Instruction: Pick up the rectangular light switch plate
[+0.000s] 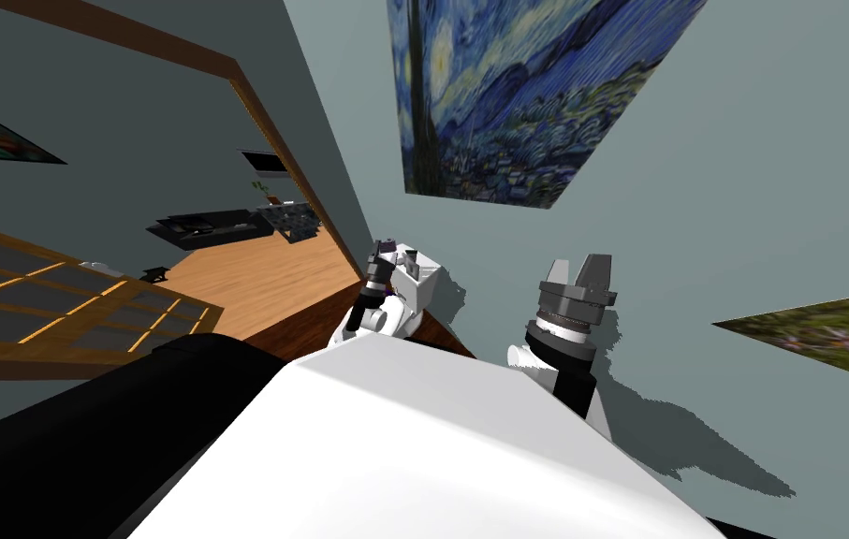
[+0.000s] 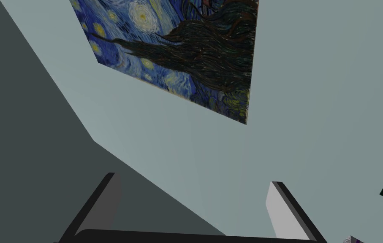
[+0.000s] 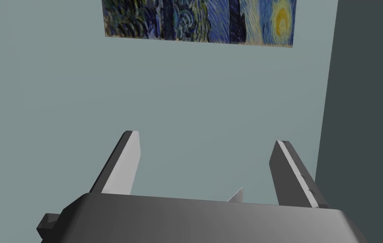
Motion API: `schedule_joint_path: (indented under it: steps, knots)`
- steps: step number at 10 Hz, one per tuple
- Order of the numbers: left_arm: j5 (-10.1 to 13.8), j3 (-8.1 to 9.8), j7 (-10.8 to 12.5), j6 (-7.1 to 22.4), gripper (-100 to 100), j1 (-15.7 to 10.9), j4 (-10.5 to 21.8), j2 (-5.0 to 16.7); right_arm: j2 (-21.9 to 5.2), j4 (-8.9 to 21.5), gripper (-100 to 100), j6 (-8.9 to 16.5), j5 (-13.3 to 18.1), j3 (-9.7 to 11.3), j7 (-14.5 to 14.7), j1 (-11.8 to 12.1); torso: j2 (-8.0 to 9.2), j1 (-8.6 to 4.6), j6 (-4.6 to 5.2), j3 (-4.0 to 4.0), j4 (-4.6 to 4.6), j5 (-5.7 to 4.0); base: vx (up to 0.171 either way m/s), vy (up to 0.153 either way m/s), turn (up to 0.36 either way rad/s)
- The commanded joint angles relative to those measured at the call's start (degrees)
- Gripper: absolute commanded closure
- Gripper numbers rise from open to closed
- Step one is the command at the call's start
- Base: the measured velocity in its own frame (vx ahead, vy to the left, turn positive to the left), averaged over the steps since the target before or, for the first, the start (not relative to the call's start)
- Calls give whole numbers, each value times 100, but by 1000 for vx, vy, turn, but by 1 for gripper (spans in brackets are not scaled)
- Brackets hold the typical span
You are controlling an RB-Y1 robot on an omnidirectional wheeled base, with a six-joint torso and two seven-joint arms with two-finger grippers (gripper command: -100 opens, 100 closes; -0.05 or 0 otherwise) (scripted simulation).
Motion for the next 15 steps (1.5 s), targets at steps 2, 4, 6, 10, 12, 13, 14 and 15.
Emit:
schedule_joint_path:
  steps: [2,4,6,10,12,13,14,15]
  knots:
    - [229,-160,204,454,-100,-332,81,84,0,0,0,0,0,0,0,0,3,-5,0,2,1,-1,4,-6,16]
    - [398,-277,347,799,-100,-571,130,129,0,0,0,0,0,0,0,0,3,-6,-1,2,1,-2,9,-10,30]
    - [578,-400,499,1125,-100,-835,186,167,0,0,0,0,0,0,0,0,3,-6,-1,2,0,-2,2,-3,8]
    - [578,-400,499,1351,-100,-835,186,167,0,0,0,0,0,0,0,0,9,-2,-1,5,2,-1,0,0,1]
    - [578,-400,499,1351,-100,-835,186,167,0,0,0,0,0,0,0,0,7,-4,-1,4,1,-1,0,0,0]
    - [578,-400,499,1351,-100,-835,186,167,0,0,0,0,0,0,0,0,8,-4,-1,4,1,-1,9,-10,29]
    - [578,-400,499,1351,-100,-835,186,167,0,0,0,0,0,0,0,0,6,-6,-2,3,1,-2,4,-5,14]
    - [578,-400,499,1351,-100,-835,186,167,0,0,0,0,0,0,0,0,6,-5,-1,4,1,-2,0,0,0]
